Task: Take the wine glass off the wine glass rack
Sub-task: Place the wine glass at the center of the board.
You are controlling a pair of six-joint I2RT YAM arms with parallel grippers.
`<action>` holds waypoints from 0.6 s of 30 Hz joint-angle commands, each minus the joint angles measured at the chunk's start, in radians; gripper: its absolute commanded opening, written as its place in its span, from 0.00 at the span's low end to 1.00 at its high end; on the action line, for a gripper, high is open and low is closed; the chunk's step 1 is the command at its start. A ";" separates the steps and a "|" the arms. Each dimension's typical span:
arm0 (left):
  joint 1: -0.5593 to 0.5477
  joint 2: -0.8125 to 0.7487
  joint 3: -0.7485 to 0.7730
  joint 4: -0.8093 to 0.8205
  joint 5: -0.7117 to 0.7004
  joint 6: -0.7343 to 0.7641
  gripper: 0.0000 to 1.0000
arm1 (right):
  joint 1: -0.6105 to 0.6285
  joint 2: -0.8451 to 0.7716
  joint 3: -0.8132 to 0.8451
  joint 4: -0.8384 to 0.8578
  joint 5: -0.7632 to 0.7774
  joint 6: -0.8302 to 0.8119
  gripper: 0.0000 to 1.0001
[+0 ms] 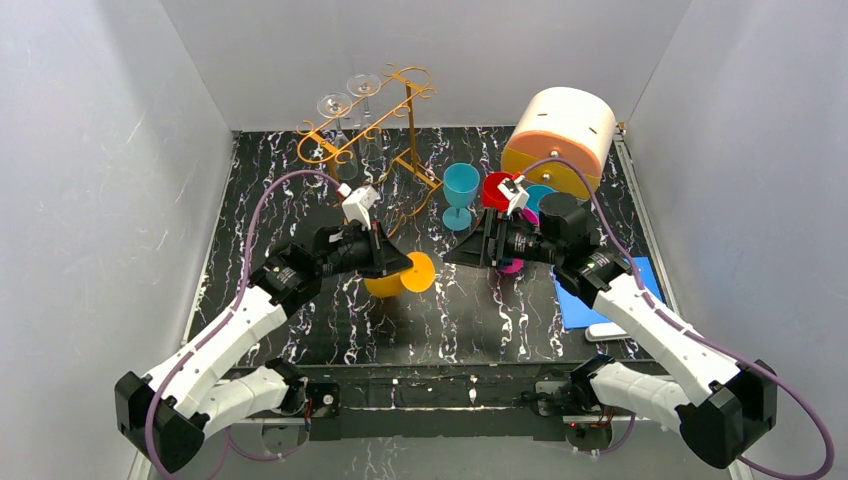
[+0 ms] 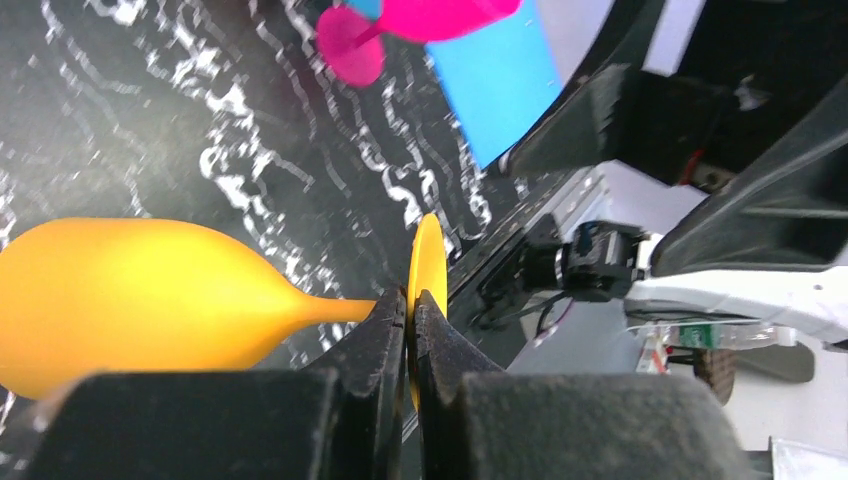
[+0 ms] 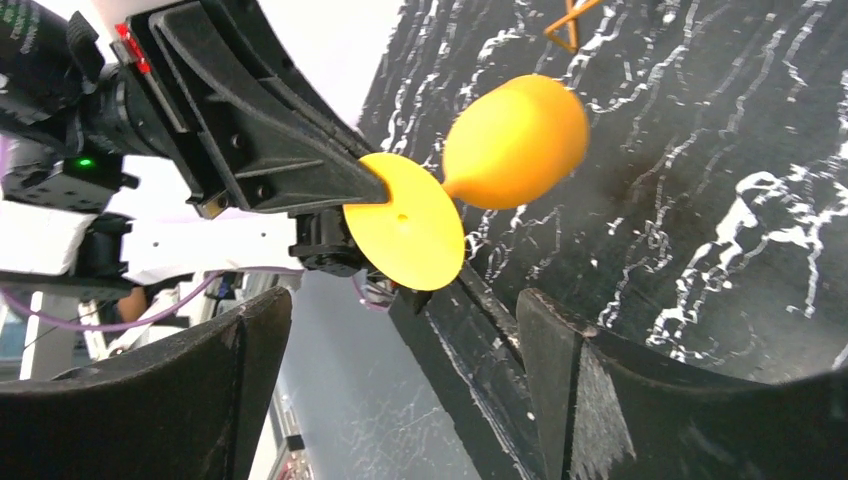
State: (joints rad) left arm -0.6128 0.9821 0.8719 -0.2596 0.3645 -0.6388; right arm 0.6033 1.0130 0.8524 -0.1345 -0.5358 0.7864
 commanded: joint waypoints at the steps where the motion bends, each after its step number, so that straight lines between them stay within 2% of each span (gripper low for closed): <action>1: -0.025 -0.039 -0.031 0.229 0.038 -0.087 0.00 | -0.001 0.000 -0.012 0.157 -0.109 0.027 0.87; 3: -0.030 -0.059 -0.058 0.306 0.047 -0.118 0.00 | -0.001 0.011 -0.021 0.175 -0.148 0.039 0.84; 11: -0.031 -0.124 -0.143 0.444 0.053 -0.190 0.00 | 0.000 0.046 -0.058 0.278 -0.260 0.118 0.67; 16: -0.031 -0.111 -0.216 0.593 0.097 -0.272 0.00 | 0.000 0.058 -0.063 0.318 -0.290 0.133 0.62; 18: -0.033 -0.117 -0.223 0.593 0.098 -0.272 0.00 | 0.001 0.068 -0.068 0.352 -0.285 0.155 0.54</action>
State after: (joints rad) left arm -0.6388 0.8761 0.6704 0.2241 0.4305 -0.8650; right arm 0.6033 1.0748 0.7891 0.0963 -0.7784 0.9043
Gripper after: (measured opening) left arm 0.018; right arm 0.604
